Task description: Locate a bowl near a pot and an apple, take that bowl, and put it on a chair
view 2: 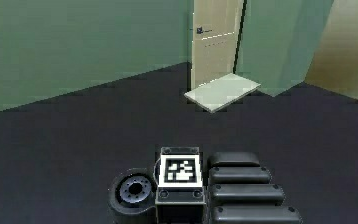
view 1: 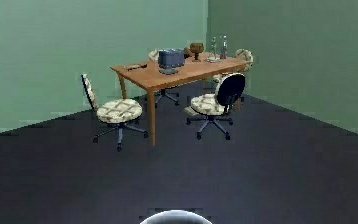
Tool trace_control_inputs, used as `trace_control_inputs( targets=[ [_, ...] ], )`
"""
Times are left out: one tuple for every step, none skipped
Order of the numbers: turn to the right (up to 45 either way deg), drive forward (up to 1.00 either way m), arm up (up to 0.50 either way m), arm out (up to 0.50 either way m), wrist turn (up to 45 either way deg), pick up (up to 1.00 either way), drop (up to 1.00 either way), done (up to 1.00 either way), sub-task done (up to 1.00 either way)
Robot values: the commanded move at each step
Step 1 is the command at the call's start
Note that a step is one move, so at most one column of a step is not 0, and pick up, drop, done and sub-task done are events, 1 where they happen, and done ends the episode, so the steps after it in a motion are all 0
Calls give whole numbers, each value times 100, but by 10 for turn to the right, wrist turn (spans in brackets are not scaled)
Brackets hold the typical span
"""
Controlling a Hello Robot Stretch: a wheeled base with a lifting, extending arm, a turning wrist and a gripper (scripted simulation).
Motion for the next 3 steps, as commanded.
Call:
trace_control_inputs(
  targets=[
    [60, 0, 0, 0, 0, 0, 0, 0, 0],
    [0, 100, 0, 0, 0, 0, 0, 0, 0],
    [60, 0, 0, 0, 0, 0, 0, 0, 0]
  ],
)
